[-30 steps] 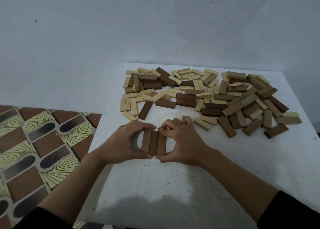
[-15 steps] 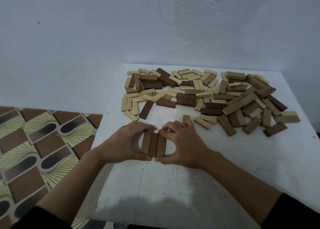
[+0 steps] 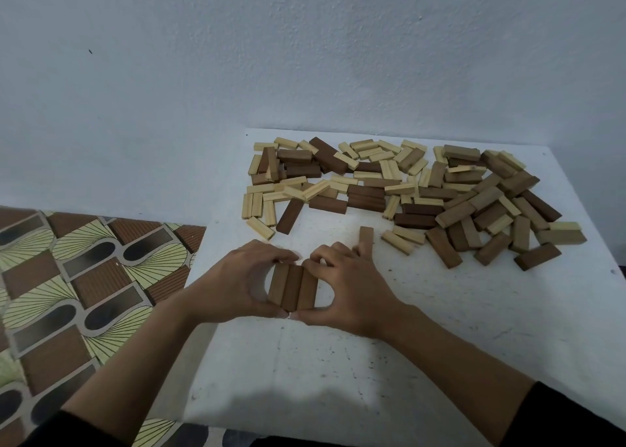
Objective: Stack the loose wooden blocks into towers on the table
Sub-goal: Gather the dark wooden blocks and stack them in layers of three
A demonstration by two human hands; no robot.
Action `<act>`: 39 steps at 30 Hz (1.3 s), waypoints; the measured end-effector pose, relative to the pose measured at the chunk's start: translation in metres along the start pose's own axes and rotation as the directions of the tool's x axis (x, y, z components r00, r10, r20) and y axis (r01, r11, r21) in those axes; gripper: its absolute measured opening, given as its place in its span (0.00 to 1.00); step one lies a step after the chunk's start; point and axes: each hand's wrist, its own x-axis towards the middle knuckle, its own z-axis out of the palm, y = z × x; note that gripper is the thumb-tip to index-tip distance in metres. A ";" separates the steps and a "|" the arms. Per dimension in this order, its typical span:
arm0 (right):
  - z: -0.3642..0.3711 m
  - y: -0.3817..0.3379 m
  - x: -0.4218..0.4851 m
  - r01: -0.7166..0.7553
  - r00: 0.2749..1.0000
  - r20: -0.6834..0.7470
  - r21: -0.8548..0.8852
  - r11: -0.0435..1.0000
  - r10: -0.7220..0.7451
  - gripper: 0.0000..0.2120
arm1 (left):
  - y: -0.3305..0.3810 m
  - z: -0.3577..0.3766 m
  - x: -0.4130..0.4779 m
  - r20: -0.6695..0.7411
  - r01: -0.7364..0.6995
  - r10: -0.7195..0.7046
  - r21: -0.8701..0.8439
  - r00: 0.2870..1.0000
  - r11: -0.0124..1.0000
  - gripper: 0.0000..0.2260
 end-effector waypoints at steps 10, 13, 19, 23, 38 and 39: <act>0.011 -0.019 0.010 0.028 0.999 -0.030 -0.026 0.999 -0.029 0.37 | -0.005 -0.014 -0.021 -0.003 0.004 -0.004 -0.011 1.000 1.000 0.35; 0.005 -0.019 0.007 0.035 0.999 -0.018 -0.009 0.999 -0.035 0.38 | -0.004 -0.013 -0.023 0.004 -0.009 0.009 -0.022 1.000 1.000 0.36; -0.015 0.010 -0.008 -0.116 0.978 -0.169 0.039 0.993 0.121 0.26 | 0.004 -0.018 -0.020 -0.002 0.018 -0.019 -0.081 1.000 0.997 0.29; -0.017 0.035 -0.020 -0.148 0.978 -0.161 -0.072 0.986 0.135 0.22 | 0.021 -0.008 0.006 -0.251 0.064 -0.047 0.058 0.967 0.996 0.24; -0.020 0.067 -0.045 -0.156 0.921 -0.354 0.044 0.987 0.162 0.12 | 0.058 0.026 0.042 -0.238 0.067 0.005 0.291 0.971 0.954 0.21; -0.020 0.066 -0.044 -0.168 0.918 -0.356 0.045 0.985 0.173 0.13 | 0.062 0.029 0.043 -0.222 0.046 0.019 0.283 0.975 0.958 0.21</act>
